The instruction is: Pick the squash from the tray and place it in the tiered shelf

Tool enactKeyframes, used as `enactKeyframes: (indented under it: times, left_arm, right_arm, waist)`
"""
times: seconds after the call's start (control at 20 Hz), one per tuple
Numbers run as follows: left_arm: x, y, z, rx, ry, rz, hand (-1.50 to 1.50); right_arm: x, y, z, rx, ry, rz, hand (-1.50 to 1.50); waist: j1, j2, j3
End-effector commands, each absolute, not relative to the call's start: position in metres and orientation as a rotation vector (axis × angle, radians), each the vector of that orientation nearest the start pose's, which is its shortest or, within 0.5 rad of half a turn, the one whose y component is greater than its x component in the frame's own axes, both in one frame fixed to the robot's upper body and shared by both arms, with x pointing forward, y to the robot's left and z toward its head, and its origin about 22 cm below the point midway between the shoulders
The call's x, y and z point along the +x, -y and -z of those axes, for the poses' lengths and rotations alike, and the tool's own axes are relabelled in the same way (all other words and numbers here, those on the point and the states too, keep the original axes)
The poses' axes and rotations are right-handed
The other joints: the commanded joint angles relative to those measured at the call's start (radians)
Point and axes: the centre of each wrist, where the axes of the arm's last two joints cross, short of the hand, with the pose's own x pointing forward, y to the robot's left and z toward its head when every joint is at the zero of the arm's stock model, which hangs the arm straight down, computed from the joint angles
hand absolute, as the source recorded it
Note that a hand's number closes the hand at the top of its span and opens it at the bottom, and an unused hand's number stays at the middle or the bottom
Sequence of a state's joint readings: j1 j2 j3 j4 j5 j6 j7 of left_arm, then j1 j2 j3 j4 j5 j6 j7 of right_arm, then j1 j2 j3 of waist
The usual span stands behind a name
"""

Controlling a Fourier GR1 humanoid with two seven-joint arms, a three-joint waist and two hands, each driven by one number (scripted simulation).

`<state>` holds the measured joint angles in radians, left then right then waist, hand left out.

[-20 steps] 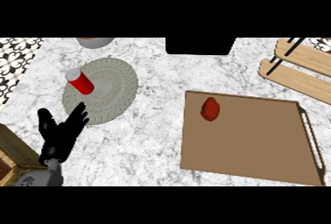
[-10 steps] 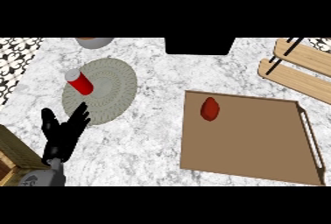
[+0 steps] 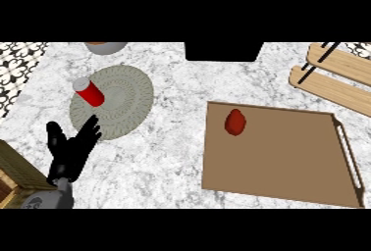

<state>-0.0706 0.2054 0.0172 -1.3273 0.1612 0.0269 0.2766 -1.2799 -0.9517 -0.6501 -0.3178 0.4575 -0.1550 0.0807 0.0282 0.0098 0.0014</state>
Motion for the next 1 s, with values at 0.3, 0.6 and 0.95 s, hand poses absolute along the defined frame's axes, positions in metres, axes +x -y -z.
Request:
enactKeyframes:
  times: [0.3,0.6,0.95]
  left_arm:
    - [0.247,-0.299,0.027,0.073,1.11,-0.032,0.0]
    - [0.249,-0.287,0.035,0.096,1.126,-0.052,0.0]
    - [0.235,-0.296,0.029,0.087,1.118,-0.022,0.0]
  right_arm:
    - [0.319,0.543,-0.34,-1.153,1.526,0.74,-1.5]
    - [0.257,0.593,-0.339,-1.074,1.555,0.857,-1.5]
    - [0.204,0.621,-0.347,-1.029,1.556,0.807,-1.5]
  waist:
    - [-0.008,-0.001,0.0]
    - [-0.027,-0.003,0.001]
    - [-0.017,-0.007,0.001]
